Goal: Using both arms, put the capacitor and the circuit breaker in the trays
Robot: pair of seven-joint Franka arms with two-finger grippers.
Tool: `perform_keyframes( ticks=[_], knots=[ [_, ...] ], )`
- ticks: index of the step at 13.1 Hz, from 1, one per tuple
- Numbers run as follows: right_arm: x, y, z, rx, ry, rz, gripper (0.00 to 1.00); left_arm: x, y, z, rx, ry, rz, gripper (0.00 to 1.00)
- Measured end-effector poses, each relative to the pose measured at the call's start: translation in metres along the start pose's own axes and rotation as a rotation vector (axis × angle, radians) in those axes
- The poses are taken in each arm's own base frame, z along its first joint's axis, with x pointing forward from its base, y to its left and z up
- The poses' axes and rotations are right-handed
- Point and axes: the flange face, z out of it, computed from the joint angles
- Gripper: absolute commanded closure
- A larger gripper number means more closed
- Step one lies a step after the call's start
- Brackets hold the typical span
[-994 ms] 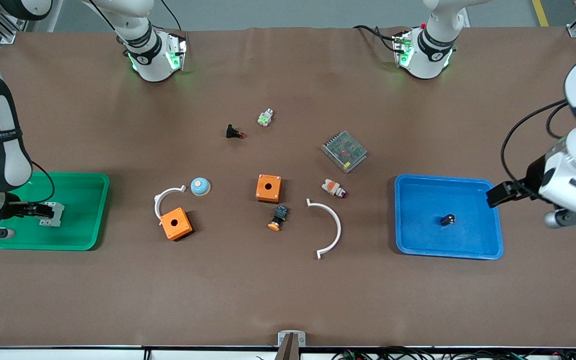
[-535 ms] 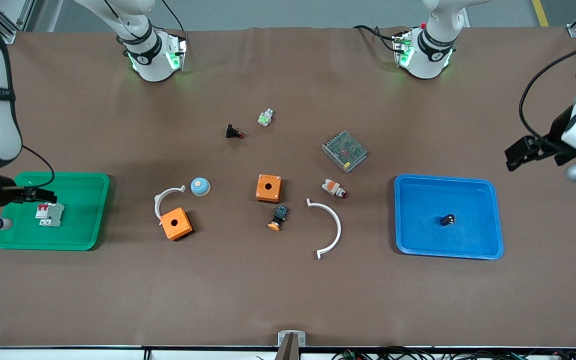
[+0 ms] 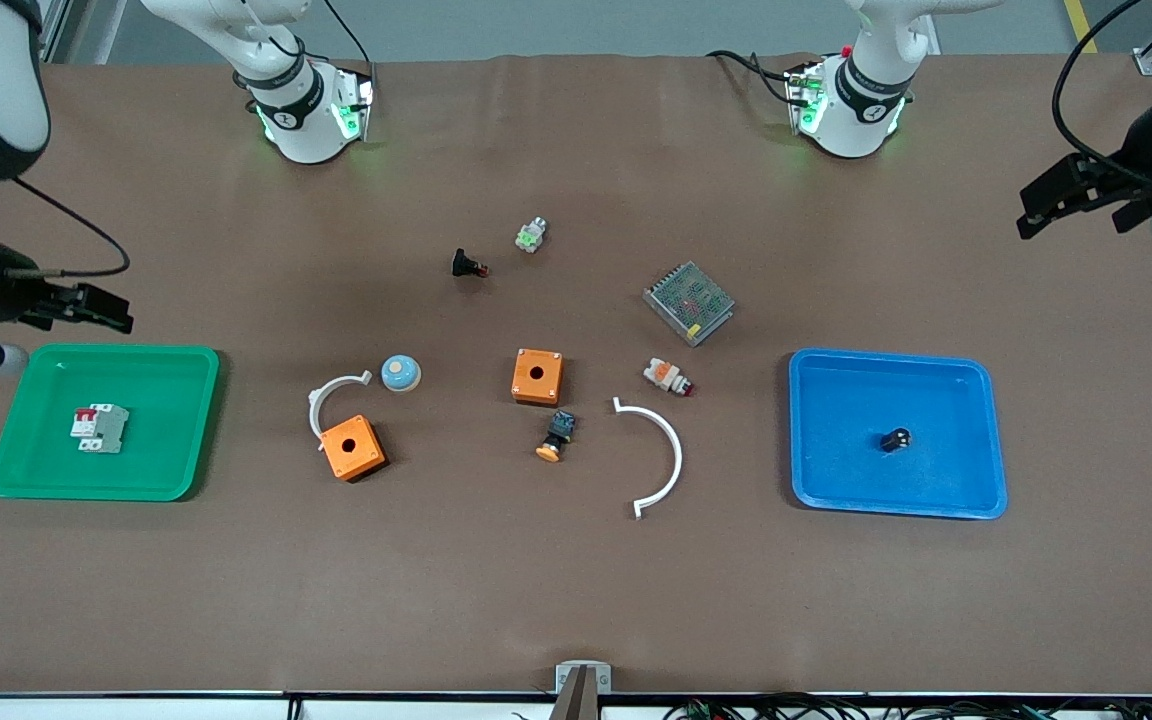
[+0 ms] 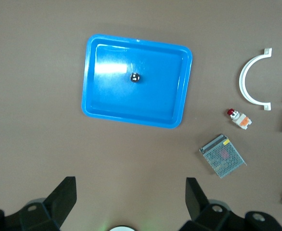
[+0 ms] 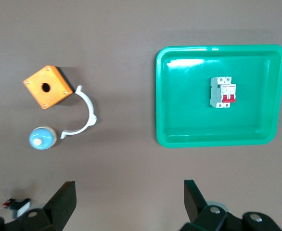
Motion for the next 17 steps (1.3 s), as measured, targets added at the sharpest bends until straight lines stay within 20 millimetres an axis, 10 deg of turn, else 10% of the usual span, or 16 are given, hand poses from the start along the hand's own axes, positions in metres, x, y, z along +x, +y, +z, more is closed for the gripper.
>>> perform_keyframes(
  ticks=[10, 17],
  knots=[
    [-0.048, -0.010, -0.062, 0.008, 0.051, -0.010, 0.01, -0.025, 0.010, 0.000, 0.047, 0.002, 0.089, 0.00],
    [-0.051, -0.014, -0.071, 0.022, 0.078, -0.009, 0.01, -0.016, 0.010, -0.006, 0.042, 0.025, 0.087, 0.00]
  ],
)
